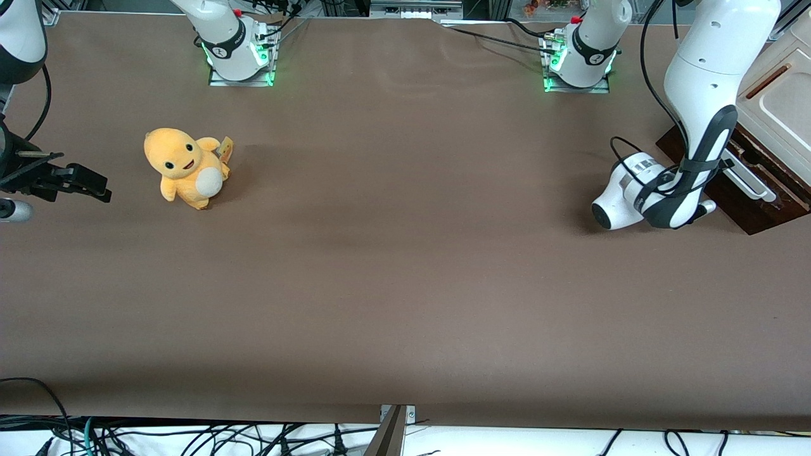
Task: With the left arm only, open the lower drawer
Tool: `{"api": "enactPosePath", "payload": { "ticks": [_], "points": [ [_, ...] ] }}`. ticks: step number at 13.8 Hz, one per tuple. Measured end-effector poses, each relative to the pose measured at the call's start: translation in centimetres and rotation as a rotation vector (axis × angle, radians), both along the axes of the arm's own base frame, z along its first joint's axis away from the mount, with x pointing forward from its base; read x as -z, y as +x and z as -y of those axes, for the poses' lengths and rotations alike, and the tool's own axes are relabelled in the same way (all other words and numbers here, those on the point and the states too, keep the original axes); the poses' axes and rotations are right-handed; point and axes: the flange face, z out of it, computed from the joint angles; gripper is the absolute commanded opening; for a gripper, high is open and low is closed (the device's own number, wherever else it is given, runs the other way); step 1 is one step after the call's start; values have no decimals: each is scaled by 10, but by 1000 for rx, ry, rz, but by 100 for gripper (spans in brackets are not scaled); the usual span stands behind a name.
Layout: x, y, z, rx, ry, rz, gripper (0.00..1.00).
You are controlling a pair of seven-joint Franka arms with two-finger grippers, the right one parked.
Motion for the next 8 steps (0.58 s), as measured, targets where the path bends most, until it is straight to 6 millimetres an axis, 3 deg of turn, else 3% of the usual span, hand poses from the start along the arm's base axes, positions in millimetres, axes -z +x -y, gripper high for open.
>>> {"api": "enactPosePath", "payload": {
  "ticks": [8],
  "points": [
    [1,22,29,-13,8,0,14]
  ]
}}
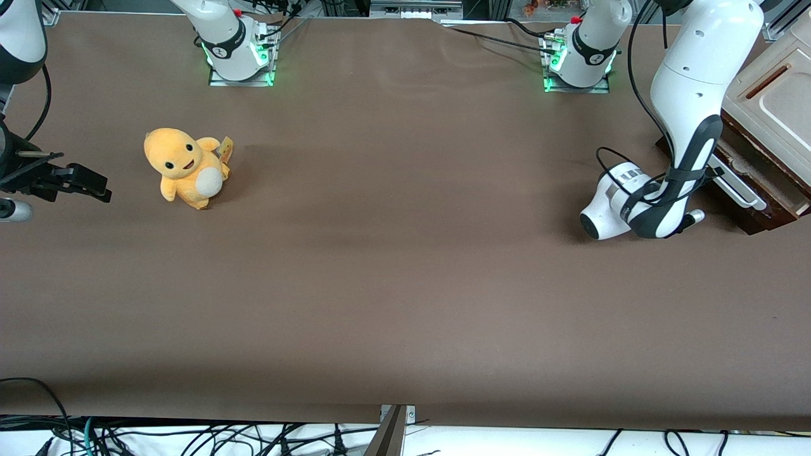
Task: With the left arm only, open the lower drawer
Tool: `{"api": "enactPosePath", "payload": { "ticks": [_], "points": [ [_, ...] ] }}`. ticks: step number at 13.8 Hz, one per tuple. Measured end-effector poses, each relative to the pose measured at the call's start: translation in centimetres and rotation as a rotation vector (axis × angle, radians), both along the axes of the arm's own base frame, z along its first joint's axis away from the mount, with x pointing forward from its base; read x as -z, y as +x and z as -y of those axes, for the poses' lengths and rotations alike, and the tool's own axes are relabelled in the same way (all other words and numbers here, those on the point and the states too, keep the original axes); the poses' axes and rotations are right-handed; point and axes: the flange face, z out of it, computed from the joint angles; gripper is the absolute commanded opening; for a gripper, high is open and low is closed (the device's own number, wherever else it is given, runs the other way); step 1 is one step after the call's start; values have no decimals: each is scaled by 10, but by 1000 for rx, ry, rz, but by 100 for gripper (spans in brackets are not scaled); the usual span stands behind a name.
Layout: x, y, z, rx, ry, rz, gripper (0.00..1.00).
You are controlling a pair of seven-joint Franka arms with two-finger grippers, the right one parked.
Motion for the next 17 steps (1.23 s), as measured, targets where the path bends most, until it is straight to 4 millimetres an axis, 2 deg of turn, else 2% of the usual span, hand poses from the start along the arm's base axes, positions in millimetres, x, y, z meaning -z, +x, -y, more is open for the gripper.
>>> {"api": "enactPosePath", "payload": {
  "ticks": [9,17],
  "points": [
    [-17,24,36,-17,-53,10,14],
    [-16,25,36,-18,-53,6,14]
  ]
}}
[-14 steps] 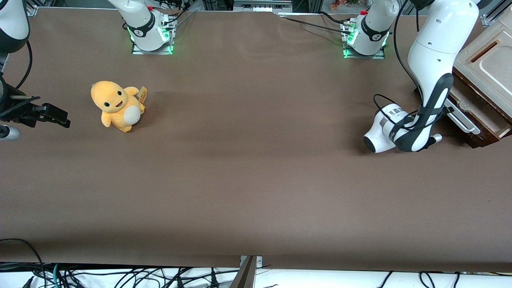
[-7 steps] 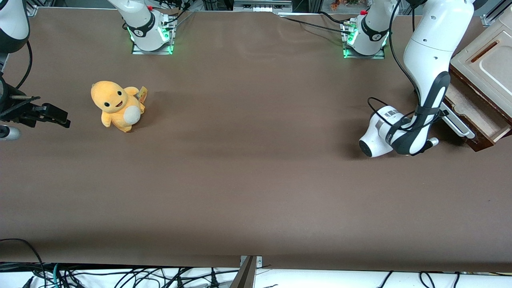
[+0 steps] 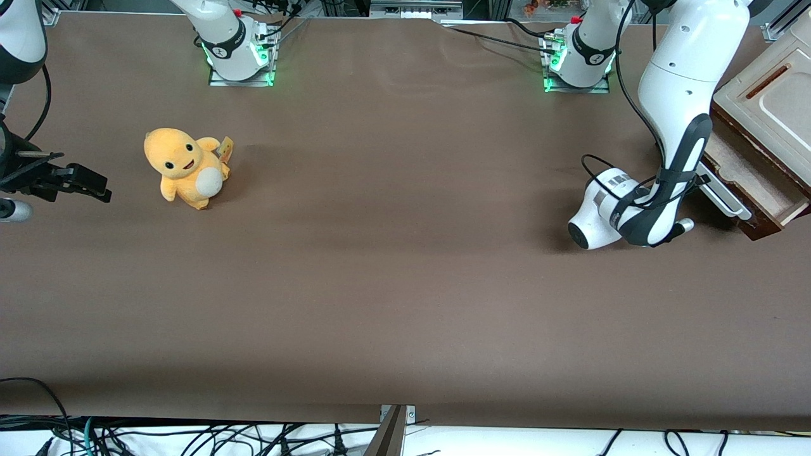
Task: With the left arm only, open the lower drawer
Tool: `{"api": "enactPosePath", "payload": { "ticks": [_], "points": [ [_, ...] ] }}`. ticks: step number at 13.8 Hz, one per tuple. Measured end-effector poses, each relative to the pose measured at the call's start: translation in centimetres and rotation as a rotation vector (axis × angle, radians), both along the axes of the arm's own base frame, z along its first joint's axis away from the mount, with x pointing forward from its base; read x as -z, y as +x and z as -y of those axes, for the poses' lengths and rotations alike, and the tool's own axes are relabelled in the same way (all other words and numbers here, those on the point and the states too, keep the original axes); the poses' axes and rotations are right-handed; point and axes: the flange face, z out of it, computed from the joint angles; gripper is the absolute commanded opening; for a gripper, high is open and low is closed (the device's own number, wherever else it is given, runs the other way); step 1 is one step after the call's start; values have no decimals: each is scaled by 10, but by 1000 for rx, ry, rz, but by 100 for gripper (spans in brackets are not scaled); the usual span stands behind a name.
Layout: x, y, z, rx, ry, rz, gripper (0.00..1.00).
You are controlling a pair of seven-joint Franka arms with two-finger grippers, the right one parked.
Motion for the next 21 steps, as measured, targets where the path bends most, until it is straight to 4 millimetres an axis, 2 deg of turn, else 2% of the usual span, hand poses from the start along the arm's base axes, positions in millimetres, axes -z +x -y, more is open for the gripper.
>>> {"api": "enactPosePath", "payload": {
  "ticks": [16,17,18,19,21],
  "points": [
    [8,1,2,0,2,-13,18],
    [8,2,3,2,3,-14,29],
    [9,2,4,2,3,-14,79],
    [9,0,7,-7,-7,-16,100],
    [9,-1,14,-7,-9,-21,100]
  ]
}}
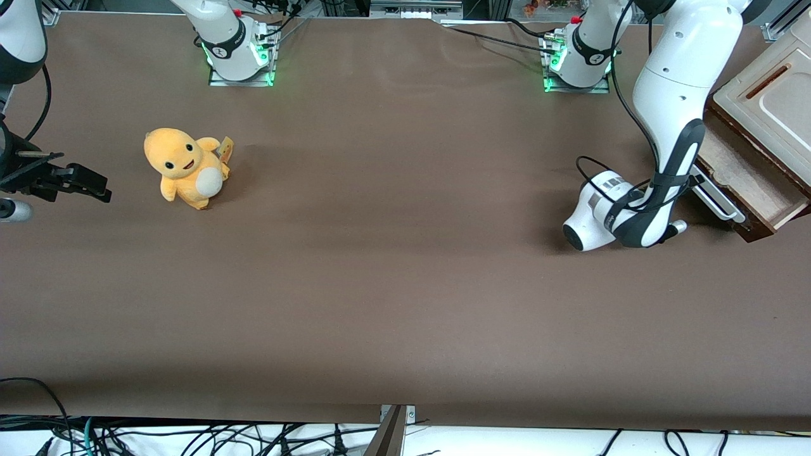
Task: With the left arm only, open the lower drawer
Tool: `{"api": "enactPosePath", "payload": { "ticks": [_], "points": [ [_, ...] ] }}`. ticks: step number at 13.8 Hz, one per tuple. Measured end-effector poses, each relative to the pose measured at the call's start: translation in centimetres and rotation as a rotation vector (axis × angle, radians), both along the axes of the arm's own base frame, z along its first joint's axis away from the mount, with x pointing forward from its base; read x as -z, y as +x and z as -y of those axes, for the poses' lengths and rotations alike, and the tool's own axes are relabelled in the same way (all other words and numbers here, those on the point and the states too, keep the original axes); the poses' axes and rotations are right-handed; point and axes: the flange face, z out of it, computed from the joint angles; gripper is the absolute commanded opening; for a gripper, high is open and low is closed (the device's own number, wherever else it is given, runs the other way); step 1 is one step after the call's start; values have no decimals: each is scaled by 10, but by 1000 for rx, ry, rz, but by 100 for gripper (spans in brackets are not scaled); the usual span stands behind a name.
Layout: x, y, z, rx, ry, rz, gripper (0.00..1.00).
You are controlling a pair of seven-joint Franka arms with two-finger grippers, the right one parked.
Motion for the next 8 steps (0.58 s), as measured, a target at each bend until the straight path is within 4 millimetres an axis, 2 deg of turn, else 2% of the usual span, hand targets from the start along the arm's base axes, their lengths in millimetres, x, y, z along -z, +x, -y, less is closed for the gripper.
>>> {"api": "enactPosePath", "payload": {
  "ticks": [6,8],
  "points": [
    [-3,3,4,-7,-6,9,100],
    [-12,11,14,-17,-48,10,100]
  ]
}}
